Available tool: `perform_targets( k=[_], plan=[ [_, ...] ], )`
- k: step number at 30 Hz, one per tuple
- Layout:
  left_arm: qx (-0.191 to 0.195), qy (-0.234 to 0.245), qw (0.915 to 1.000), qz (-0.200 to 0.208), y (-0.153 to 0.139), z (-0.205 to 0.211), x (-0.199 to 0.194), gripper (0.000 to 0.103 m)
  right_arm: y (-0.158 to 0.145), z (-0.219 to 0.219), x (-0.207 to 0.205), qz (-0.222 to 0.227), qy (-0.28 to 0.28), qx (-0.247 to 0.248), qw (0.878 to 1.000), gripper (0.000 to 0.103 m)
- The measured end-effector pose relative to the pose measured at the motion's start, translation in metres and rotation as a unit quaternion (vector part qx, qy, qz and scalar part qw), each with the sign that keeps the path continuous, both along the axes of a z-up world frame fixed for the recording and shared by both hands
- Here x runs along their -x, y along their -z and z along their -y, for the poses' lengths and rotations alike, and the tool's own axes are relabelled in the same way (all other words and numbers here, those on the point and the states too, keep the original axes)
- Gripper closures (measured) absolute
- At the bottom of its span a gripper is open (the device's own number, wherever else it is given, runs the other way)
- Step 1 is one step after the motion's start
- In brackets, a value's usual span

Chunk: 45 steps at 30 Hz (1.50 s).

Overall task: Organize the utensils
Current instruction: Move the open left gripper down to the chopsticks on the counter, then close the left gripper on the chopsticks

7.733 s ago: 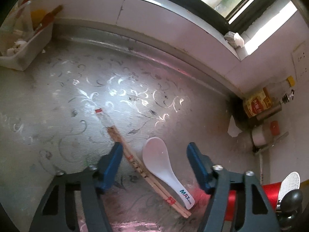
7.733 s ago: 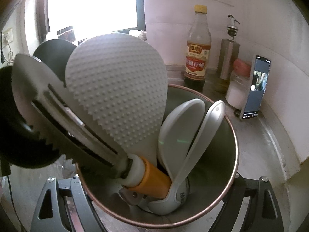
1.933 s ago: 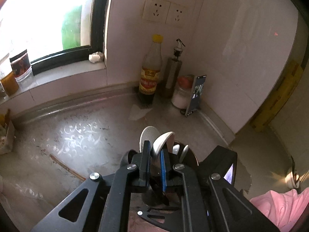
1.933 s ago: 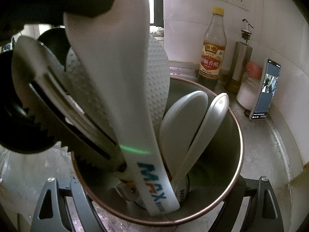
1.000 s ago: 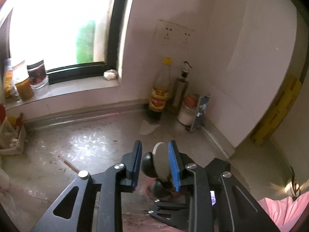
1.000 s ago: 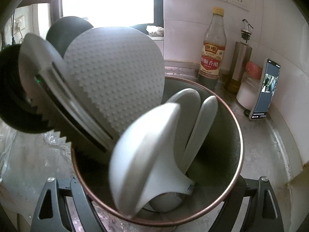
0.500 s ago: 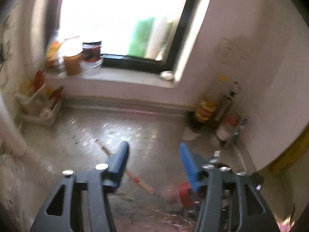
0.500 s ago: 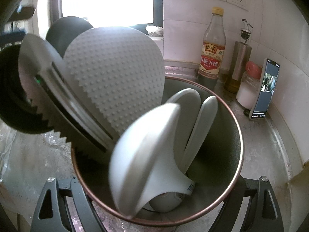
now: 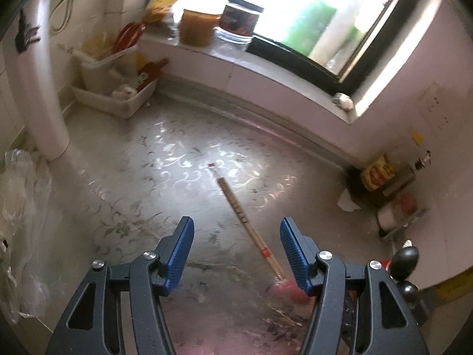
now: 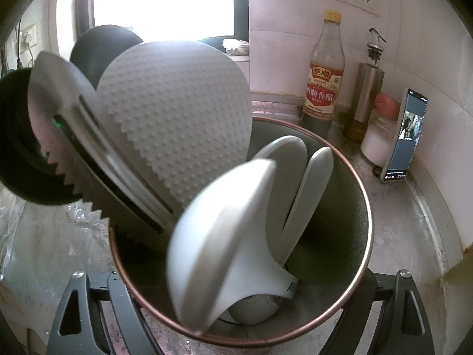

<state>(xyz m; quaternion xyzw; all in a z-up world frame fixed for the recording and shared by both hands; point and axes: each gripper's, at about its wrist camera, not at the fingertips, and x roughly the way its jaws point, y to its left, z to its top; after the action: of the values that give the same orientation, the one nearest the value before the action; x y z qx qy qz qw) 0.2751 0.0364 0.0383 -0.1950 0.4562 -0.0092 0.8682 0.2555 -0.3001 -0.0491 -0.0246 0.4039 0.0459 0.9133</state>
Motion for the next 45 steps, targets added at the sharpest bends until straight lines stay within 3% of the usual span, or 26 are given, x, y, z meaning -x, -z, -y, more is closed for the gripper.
perform_targets(
  k=[8, 15, 20, 24, 33, 45],
  plan=[
    [0.012, -0.035, 0.9984, -0.043, 0.032, -0.022, -0.011, 0.039, 0.000, 0.001, 0.001, 0.000, 0.002, -0.001, 1.000, 0.013],
    [0.015, -0.039, 0.9968, -0.069, 0.059, -0.024, -0.021, 0.025, -0.008, 0.000, 0.005, 0.019, 0.002, 0.001, 1.000, 0.012],
    [0.010, -0.033, 0.9966, -0.075, 0.073, -0.020, -0.035, 0.024, -0.010, -0.002, 0.006, 0.022, 0.002, 0.005, 1.000, 0.012],
    [0.008, -0.034, 0.9967, -0.073, 0.083, -0.020, -0.047, 0.012, -0.011, -0.004, 0.009, 0.023, 0.004, 0.007, 1.000, 0.012],
    [-0.009, -0.028, 0.9963, -0.080, 0.094, -0.022, -0.084, 0.012, -0.014, -0.008, 0.007, 0.023, 0.005, 0.017, 1.000, 0.012],
    [0.004, -0.023, 0.9848, -0.172, 0.120, -0.018, -0.151, 0.012, -0.011, -0.008, 0.006, 0.015, 0.009, 0.017, 1.000, 0.012]
  ],
)
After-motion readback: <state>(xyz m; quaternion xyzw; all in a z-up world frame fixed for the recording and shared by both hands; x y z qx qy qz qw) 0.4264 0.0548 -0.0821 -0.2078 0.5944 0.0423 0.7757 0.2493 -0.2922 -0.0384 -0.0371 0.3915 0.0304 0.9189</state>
